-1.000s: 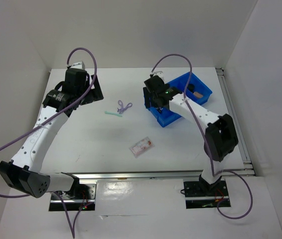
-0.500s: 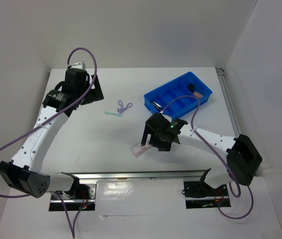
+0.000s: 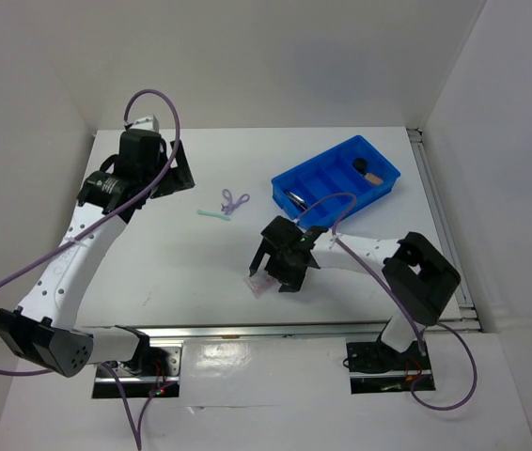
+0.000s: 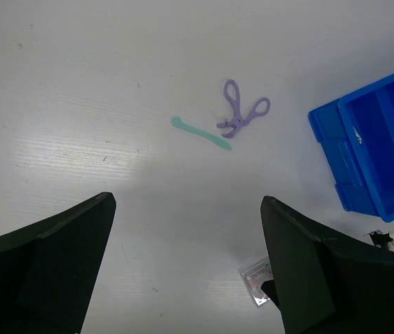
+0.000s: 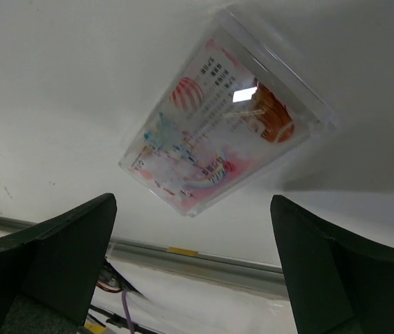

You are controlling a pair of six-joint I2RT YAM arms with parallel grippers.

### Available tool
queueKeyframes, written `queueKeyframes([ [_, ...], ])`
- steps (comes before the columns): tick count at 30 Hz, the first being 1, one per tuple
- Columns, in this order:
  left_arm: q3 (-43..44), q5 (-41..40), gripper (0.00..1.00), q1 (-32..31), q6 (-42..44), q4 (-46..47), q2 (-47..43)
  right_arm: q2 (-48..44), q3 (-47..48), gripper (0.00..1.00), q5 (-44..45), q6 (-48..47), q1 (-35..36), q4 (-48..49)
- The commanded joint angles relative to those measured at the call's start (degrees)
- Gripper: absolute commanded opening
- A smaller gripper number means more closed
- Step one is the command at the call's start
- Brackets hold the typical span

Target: Organize the makeup

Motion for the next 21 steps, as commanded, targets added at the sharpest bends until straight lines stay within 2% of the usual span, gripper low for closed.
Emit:
queueKeyframes([
  [1,-0.49,-0.67,1.0,0.25,1.45,1.62,-1.66,2.24,2.96,0.99,-0.2,0.96,0.31,2.41],
  [4,-0.49,-0.67,1.0,0.25,1.45,1.62,-1.66,4.61,4.62,0.99,-0.2,0.43,0.31,2.94],
  [10,-1.01,-0.67,1.0,0.25,1.45,1.62,-1.66,14.27,14.9,0.99,4.2,-6.32,0.31,-1.36],
  [14,-1.63,-1.2,1.0,0.25,1.45,2.14,-2.19,21.03,22.02,0.99,9.9,-11.33,2.6,-5.92],
  [17,-1.63,-1.2,1.0,0.25,1.45,2.15,-1.67,27.45,30.87,0.99,16.65,-13.8,4.27,-13.72],
  [21,-1.63,-1.2,1.0,0.25,1.98,2.15,-1.66,34.31,36.88,0.99,22.73,-17.32,6.46,-18.33],
])
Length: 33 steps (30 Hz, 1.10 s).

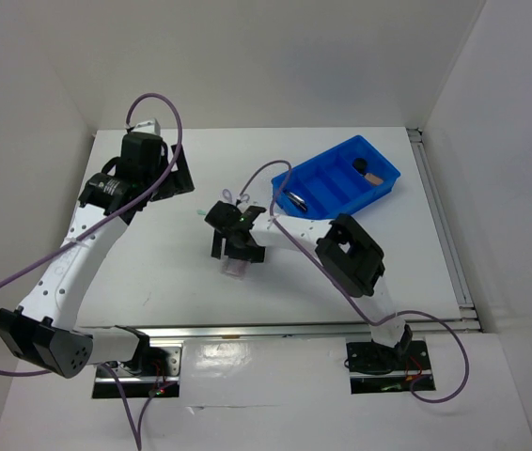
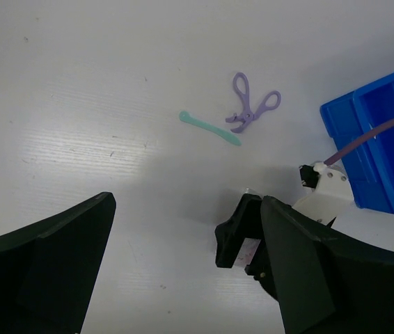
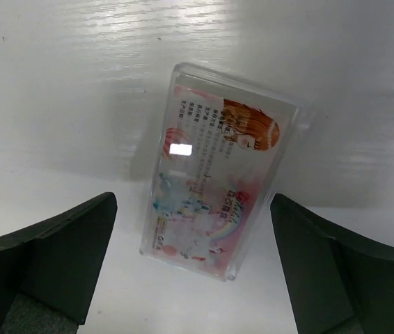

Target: Organize the makeup

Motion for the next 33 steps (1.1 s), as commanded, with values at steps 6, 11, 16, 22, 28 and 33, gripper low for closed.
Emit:
queueKeyframes([
  [6,-0.03,-1.26,1.0,0.25,1.52,2.1,-1.33,7.63,1.76,0.98,9.46,-8.96,1.31,-6.21],
  [11,-0.03,-1.26,1.0,0.25,1.52,2.1,-0.81,7.12,0.63,0.83,8.93,-9.48,1.31,-4.98],
  [16,-0.03,-1.26,1.0,0.25,1.52,2.1,-0.81,3.0,-1.05,0.61,8.93,-10.71,1.31,-2.27],
  [22,0.49,-0.74,1.0,0.25,1.52,1.58,-0.81,-7.1,-2.27,0.56,13.3,-20.0,1.31,4.23],
  [28,1.11,-2.32,1.0,0.25,-0.76,2.44,-3.79,-18.36,-8.16,0.55,21.84,-35.2,-3.32,12.24],
  [33,-0.12,-2.32,1.0,0.25,-1.29,5.44,-8.1,-25.49,-11.77,0.55,21.5,-42.95,-15.27,18.84],
])
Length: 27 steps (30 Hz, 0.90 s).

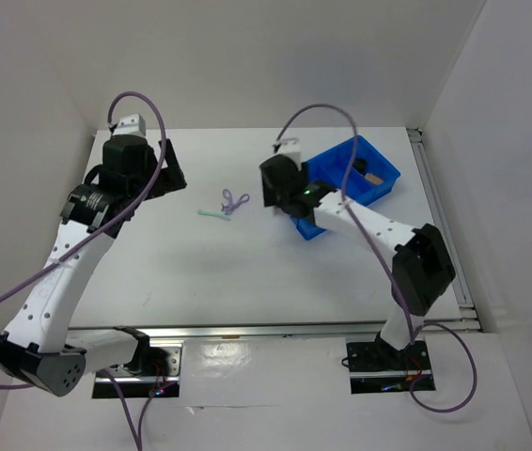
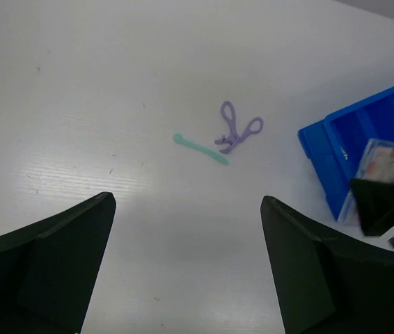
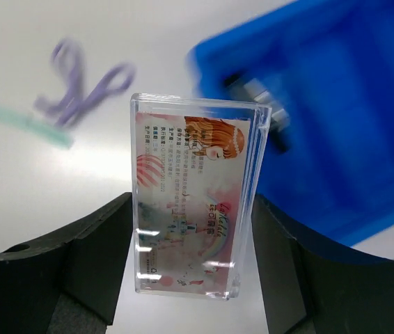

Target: Organize the makeup

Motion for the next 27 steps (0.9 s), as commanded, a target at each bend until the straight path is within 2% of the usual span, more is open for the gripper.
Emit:
queueKeyframes([
  [1,0.1,-0.96,1.0,0.25,-1.49,4.15,-3.75,-3.73,-1.43,0.55,3.84,-8.65,-7.69,7.25],
  [6,0.1,-0.96,1.0,0.25,-1.49,3.63,-2.7,-3.29,-1.43,0.55,5.24,-13.93,-15.25,12.79],
  [10,0.63,0.09,1.0,0.25,-1.49,3.63,-1.56,-1.44,-2.04,0.55,9.63,-20.59,-17.19,18.94],
  [13,1.24,0.09,1.0,0.25,-0.97,3.63,-0.94,-0.82,-2.05,0.55,10.17,-22.19,-19.12,21.76],
  [19,5.8,2.19,1.0,0.25,0.26,2.4,5.28,-0.3,-1.44,0.55,5.08,-21.67,-22.11,21.23],
  [23,13.7,3.78,1.0,0.25,0.79,-1.2,11.88,1.72,0.06,0.55,3.14,-22.72,-23.35,19.39],
  [27,15.83,7.38,1.0,0.25,0.79,-4.01,15.05,2.86,-0.55,0.55,-1.51,-24.74,-24.49,19.39],
])
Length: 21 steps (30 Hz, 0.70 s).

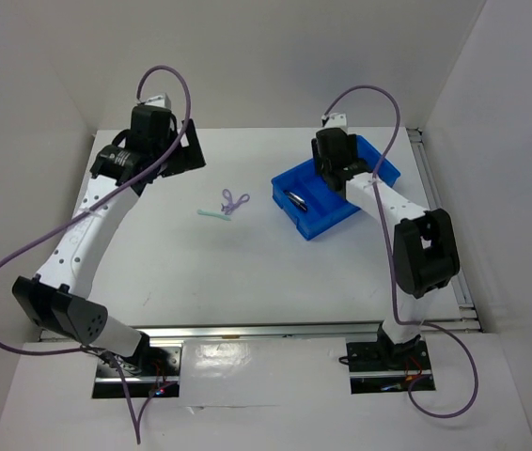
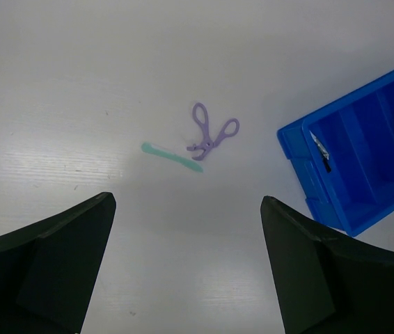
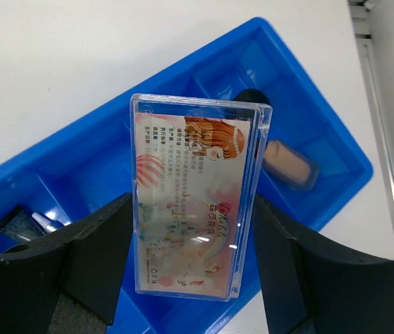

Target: Organize the makeup

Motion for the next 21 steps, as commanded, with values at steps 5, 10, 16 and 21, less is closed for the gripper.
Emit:
queueKeyframes([
  [5,-0.39,8.87,1.0,0.25,0.75,-4.11,0.8,4.28,1.22,0.55,-4.61,-4.99,-0.93,3.11],
  [10,-3.91,11.95,1.0,0.25,-1.01,-4.73,0.8,8.92,3.14,0.55,-5.93,-6.49,-0.93,3.81],
  [16,-4.36,14.68,1.0,-0.27,-1.71,-5.95,5.37,12.37,4.21,0.56,-4.79,-7.55,-1.46,3.2],
  [21,-1.11,14.68,1.0,-0.28,-1.19,-6.48,7.65,12.9,4.82,0.79,-4.26,-7.55,-1.46,2.67],
])
